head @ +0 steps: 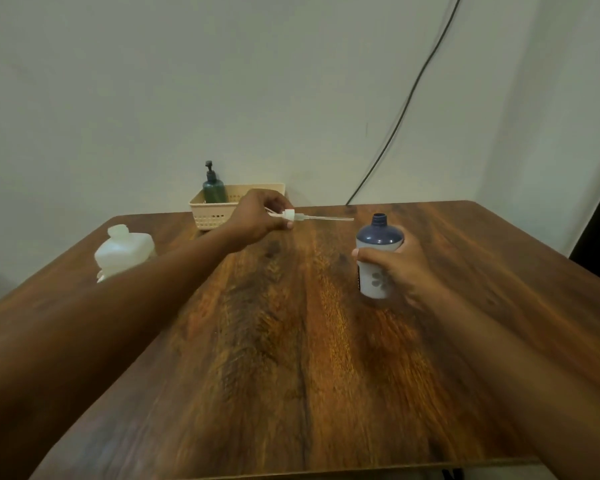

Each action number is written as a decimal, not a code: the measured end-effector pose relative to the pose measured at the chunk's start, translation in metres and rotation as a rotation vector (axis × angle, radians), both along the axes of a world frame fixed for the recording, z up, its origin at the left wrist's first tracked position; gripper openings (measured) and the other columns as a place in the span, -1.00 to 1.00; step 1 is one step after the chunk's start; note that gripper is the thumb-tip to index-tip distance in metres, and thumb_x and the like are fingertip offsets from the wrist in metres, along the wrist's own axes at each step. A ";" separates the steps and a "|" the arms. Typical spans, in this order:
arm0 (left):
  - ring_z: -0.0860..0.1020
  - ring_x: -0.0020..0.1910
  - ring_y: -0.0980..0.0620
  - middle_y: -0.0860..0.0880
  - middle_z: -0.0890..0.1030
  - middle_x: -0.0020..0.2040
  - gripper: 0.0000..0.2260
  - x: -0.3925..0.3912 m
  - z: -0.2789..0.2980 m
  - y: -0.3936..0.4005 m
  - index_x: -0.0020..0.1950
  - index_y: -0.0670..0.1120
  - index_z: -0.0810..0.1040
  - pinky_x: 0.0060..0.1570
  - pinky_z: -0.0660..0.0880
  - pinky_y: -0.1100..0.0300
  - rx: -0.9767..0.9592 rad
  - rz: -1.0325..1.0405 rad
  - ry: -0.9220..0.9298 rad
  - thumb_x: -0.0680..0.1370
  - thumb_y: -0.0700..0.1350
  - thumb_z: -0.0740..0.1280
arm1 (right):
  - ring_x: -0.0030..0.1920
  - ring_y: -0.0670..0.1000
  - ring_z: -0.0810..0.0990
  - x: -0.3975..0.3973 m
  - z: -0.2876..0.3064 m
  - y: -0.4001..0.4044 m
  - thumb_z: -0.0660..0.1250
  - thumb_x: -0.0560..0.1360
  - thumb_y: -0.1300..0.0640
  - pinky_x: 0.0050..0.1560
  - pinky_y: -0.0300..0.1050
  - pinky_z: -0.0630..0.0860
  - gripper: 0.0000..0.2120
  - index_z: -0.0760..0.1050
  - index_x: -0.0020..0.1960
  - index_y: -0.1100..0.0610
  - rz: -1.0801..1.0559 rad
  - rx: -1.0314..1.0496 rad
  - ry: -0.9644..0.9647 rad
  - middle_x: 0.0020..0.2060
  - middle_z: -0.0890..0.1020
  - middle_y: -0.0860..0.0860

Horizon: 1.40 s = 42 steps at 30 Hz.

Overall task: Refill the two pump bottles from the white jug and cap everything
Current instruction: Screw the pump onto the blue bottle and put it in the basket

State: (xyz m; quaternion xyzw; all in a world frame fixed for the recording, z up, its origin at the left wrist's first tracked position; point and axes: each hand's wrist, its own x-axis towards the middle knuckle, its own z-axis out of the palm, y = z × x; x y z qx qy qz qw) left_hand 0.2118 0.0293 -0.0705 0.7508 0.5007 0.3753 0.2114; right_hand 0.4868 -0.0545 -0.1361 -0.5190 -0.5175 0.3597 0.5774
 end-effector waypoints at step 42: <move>0.66 -0.02 0.07 0.01 0.73 0.03 -0.71 -0.039 0.186 -0.144 0.14 -0.06 0.74 0.08 0.62 0.07 0.308 -0.211 0.532 0.46 -0.29 0.54 | 0.15 0.16 0.64 -0.106 0.061 -0.082 0.62 0.40 0.10 0.25 0.12 0.59 -0.42 0.48 0.33 0.20 0.208 -0.006 -0.341 0.16 0.64 0.17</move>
